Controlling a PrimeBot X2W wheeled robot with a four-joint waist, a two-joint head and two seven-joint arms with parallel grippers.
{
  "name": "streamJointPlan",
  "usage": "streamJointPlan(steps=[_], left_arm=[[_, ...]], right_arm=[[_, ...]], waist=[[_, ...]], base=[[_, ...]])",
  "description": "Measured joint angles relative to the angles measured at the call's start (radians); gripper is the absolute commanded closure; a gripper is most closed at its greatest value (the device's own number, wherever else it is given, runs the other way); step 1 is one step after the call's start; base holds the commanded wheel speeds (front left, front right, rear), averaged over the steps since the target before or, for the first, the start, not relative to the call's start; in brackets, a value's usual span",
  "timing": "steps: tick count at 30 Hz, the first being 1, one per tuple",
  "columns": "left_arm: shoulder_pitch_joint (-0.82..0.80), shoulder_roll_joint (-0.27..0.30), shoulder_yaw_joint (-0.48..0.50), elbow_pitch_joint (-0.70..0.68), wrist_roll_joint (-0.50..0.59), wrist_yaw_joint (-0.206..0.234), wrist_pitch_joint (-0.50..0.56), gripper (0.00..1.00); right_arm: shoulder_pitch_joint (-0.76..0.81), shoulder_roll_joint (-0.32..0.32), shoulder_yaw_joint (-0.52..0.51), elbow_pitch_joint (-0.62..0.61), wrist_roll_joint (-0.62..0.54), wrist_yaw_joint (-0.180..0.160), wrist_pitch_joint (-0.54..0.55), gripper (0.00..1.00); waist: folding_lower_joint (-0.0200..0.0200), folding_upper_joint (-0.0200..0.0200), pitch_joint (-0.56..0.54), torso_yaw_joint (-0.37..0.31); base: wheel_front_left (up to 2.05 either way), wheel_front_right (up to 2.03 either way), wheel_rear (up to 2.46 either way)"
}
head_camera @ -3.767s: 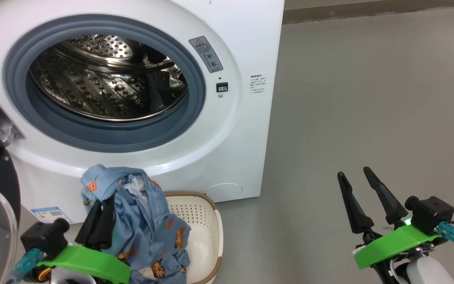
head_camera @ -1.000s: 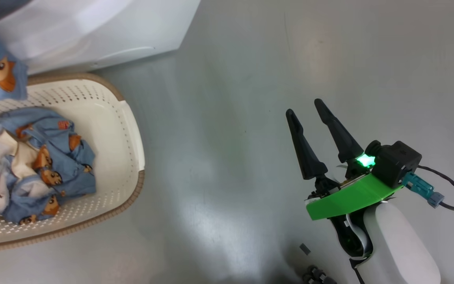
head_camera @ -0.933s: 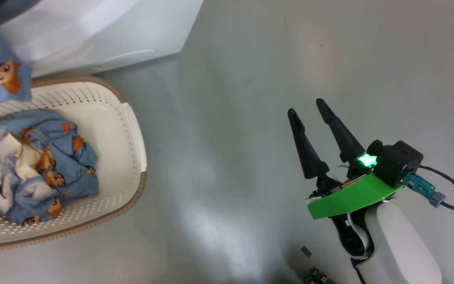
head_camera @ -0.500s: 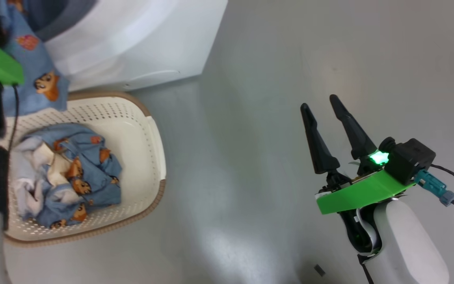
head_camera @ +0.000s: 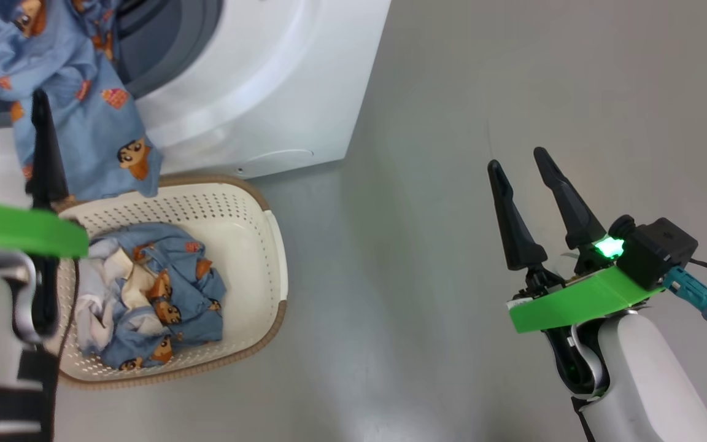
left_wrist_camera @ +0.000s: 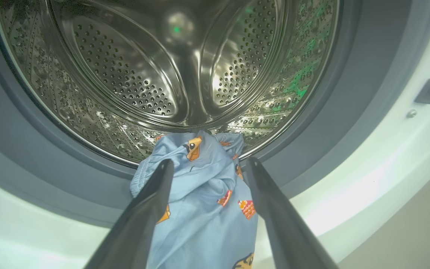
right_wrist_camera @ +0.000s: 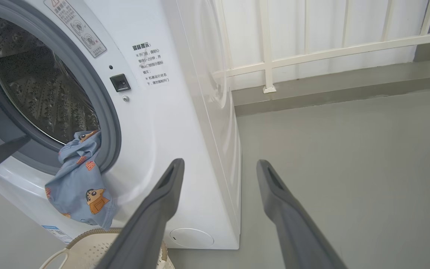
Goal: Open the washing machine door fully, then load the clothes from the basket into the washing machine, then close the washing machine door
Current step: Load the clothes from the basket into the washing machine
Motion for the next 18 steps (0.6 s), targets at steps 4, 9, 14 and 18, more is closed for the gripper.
streamJointPlan(steps=[4, 9, 14, 18], left_arm=[[0.107, -0.006, 0.024, -0.086, -0.01, 0.0, 0.0, 0.0], [0.215, -0.026, 0.052, -0.17, -0.016, 0.0, 0.0, 0.0], [0.316, -0.044, 0.069, -0.239, -0.016, 0.0, 0.0, 0.0], [0.378, -0.063, 0.073, -0.264, -0.023, 0.0, 0.0, 0.0]], right_arm=[[0.016, -0.008, -0.004, -0.004, 0.0, 0.0, 0.0, 0.0], [0.018, -0.013, -0.004, -0.004, -0.003, 0.0, 0.0, 0.0], [0.043, -0.019, -0.002, -0.002, -0.003, 0.0, 0.0, 0.0], [0.054, -0.023, 0.0, -0.002, -0.003, 0.0, 0.0, 0.0]], waist=[[0.0, 0.0, -0.02, 0.012], [0.0, 0.0, -0.048, 0.021], [0.0, 0.0, -0.078, 0.026], [0.0, 0.0, -0.094, 0.027]], base=[[0.0, 0.0, 0.0], [0.0, 0.0, 0.0], [0.0, 0.0, 0.0], [0.0, 0.0, 0.0]])
